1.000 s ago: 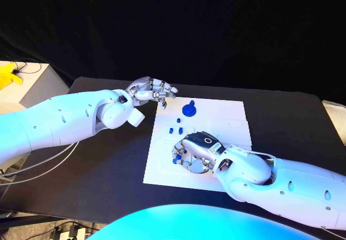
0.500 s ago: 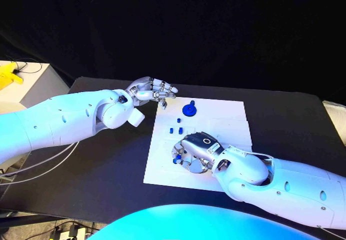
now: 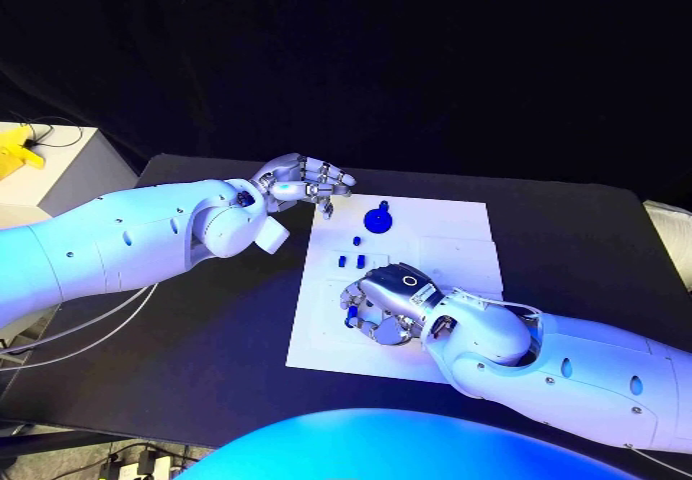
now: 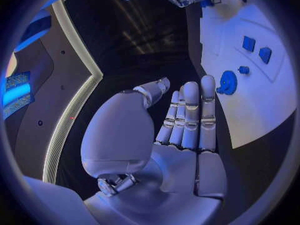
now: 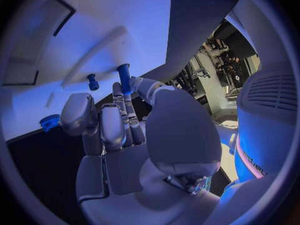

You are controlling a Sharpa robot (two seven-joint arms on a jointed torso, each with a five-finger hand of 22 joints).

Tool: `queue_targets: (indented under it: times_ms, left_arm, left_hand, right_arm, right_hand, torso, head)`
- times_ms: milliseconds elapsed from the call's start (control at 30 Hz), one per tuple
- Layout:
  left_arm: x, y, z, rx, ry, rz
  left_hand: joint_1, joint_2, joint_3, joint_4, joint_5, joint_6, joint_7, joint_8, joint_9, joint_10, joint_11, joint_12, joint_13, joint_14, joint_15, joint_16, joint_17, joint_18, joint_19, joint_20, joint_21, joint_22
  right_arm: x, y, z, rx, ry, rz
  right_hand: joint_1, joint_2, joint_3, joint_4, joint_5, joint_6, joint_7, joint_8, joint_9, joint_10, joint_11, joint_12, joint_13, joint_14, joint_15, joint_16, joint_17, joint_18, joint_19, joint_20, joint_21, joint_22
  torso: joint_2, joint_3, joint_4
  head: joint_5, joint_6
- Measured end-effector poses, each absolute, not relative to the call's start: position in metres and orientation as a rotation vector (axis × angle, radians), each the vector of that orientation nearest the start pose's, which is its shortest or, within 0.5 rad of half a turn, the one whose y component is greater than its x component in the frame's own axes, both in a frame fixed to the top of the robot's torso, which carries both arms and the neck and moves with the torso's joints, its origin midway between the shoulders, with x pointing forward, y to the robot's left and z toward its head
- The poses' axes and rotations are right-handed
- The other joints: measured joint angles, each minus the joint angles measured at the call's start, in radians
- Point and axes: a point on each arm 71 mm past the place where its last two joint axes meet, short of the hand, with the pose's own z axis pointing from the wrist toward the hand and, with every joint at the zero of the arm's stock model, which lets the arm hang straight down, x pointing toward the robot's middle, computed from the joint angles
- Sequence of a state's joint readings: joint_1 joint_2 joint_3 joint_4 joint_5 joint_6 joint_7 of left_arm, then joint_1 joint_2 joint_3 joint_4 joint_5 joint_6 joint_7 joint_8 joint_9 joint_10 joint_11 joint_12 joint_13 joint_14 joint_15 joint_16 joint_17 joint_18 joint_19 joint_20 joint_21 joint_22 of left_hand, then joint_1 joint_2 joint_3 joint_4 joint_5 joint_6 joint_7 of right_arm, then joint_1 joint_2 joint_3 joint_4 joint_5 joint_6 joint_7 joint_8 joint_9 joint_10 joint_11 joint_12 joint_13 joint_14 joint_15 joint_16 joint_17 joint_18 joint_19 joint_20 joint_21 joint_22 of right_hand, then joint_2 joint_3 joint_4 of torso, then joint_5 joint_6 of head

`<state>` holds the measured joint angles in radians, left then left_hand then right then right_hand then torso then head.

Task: Assemble the parts on the task board

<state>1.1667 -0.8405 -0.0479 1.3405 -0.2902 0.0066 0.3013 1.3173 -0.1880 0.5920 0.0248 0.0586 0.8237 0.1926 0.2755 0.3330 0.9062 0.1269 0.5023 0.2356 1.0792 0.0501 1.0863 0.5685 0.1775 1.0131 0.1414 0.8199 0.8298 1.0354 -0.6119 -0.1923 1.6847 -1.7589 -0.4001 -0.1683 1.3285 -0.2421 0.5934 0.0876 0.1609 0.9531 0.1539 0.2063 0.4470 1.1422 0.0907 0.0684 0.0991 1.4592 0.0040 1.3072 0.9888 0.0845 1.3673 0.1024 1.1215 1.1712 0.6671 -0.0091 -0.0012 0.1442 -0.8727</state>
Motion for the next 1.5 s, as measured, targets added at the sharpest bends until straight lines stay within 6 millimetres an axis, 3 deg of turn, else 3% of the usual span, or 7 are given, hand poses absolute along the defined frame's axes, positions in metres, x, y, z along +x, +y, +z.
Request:
queue_targets:
  times_ms: [100,567,900,1200,1400,1433,1500]
  left_arm:
    - [0.503,0.244,-0.213,-0.841,1.732,-1.498]
    - [0.503,0.244,-0.213,-0.843,1.735,-1.497]
    - [0.503,0.244,-0.214,-0.844,1.739,-1.497]
    - [0.503,0.246,-0.215,-0.848,1.741,-1.492]
    - [0.501,0.248,-0.22,-0.858,1.746,-1.488]
    - [0.5,0.249,-0.22,-0.86,1.747,-1.487]
    - [0.5,0.249,-0.221,-0.863,1.749,-1.486]
  left_hand:
    - [0.0,0.0,0.0,0.0,0.0,0.0,0.0,0.0,0.0,0.0,0.0,0.0,0.0,0.0,0.0,0.0,0.0,0.0,0.0,0.0,0.0,0.0]
    - [0.0,0.0,-0.003,0.003,0.0,0.0,0.0,0.0,-0.001,0.0,0.0,0.0,0.0,0.0,0.0,0.0,0.0,0.0,0.0,0.0,0.0,-0.003]
    - [0.0,0.0,-0.003,0.003,0.0,0.0,0.0,0.0,-0.001,0.0,0.0,0.0,0.0,0.0,0.0,0.0,0.0,0.0,0.0,0.0,0.0,-0.003]
    - [0.0,0.0,-0.003,0.003,0.0,0.0,0.0,0.004,-0.001,0.0,0.0,0.0,0.0,0.0,0.0,0.0,0.001,0.0,0.0,0.0,-0.004,-0.004]
    - [0.0,0.0,-0.003,0.003,0.0,0.0,0.0,0.004,-0.001,0.0,0.0,0.0,0.0,0.0,0.0,0.0,0.001,0.0,0.0,0.0,-0.004,-0.004]
    - [0.0,0.0,-0.003,0.003,0.0,0.0,0.0,0.004,-0.001,0.0,0.0,0.0,0.0,0.0,0.0,0.0,0.001,0.0,0.0,0.0,-0.004,-0.004]
    - [0.0,0.0,-0.003,0.003,0.0,0.0,0.0,0.004,-0.001,0.0,0.0,0.0,0.0,0.0,0.0,0.0,0.0,0.0,0.0,0.0,-0.004,-0.004]
  right_arm:
    - [0.36,-0.047,-0.271,-0.543,1.673,0.931]
    - [0.36,-0.051,-0.271,-0.525,1.666,0.945]
    - [0.357,-0.064,-0.264,-0.463,1.626,0.974]
    - [0.372,-0.111,-0.239,-0.264,1.647,1.007]
    - [0.391,-0.163,-0.229,-0.023,1.751,0.977]
    - [0.392,-0.172,-0.229,0.016,1.774,0.967]
    - [0.395,-0.193,-0.23,0.101,1.828,0.941]
  right_hand:
    - [-0.009,-0.011,-0.035,0.004,-0.008,-0.027,0.001,-0.021,-0.009,-0.044,0.006,0.0,-0.014,-0.005,0.005,-0.012,-0.024,0.016,-0.016,0.009,-0.039,-0.029]
    - [0.001,-0.021,-0.068,0.002,-0.008,-0.031,0.002,-0.031,-0.017,-0.075,0.011,0.006,-0.023,-0.009,0.009,-0.023,-0.046,0.016,-0.023,0.009,-0.068,-0.053]
    - [0.028,-0.002,-0.165,0.018,-0.002,-0.053,0.003,-0.06,-0.032,-0.121,0.017,0.045,-0.028,-0.026,0.013,-0.043,-0.082,0.031,-0.039,0.014,-0.121,-0.088]
    - [0.046,0.016,-0.172,0.048,-0.002,-0.033,0.006,-0.066,-0.04,-0.028,0.003,0.129,-0.015,-0.023,0.008,-0.043,-0.076,0.031,-0.027,0.003,-0.111,-0.068]
    - [0.047,0.017,-0.165,0.065,-0.007,0.042,-0.023,-0.026,-0.029,0.15,-0.027,0.283,0.088,0.0,-0.034,-0.012,-0.017,0.031,0.014,-0.028,-0.039,-0.007]
    - [0.04,0.01,-0.177,0.07,-0.002,0.053,-0.034,-0.014,-0.022,0.181,-0.046,0.343,0.142,0.002,-0.043,-0.009,-0.014,0.029,0.022,-0.035,-0.022,0.008]
    - [0.023,0.025,-0.212,0.086,0.008,0.065,-0.051,0.028,0.014,0.228,-0.073,0.749,0.648,0.008,-0.051,0.053,0.104,0.007,0.053,-0.049,0.04,0.065]
  torso:
    - [0.0,0.0,0.0]
    - [0.0,0.0007,-0.0006]
    - [0.0,0.0013,-0.0007]
    - [-0.003,0.0001,-0.0035]
    - [-0.008,-0.0005,-0.008]
    - [-0.01,-0.0006,-0.0088]
    - [-0.012,-0.0012,-0.0105]
  head:
    - [0.0,0.0]
    - [-0.003,0.0]
    - [-0.013,0.0]
    - [-0.036,0.0]
    - [-0.072,0.0]
    - [-0.078,0.0]
    - [-0.095,0.0]
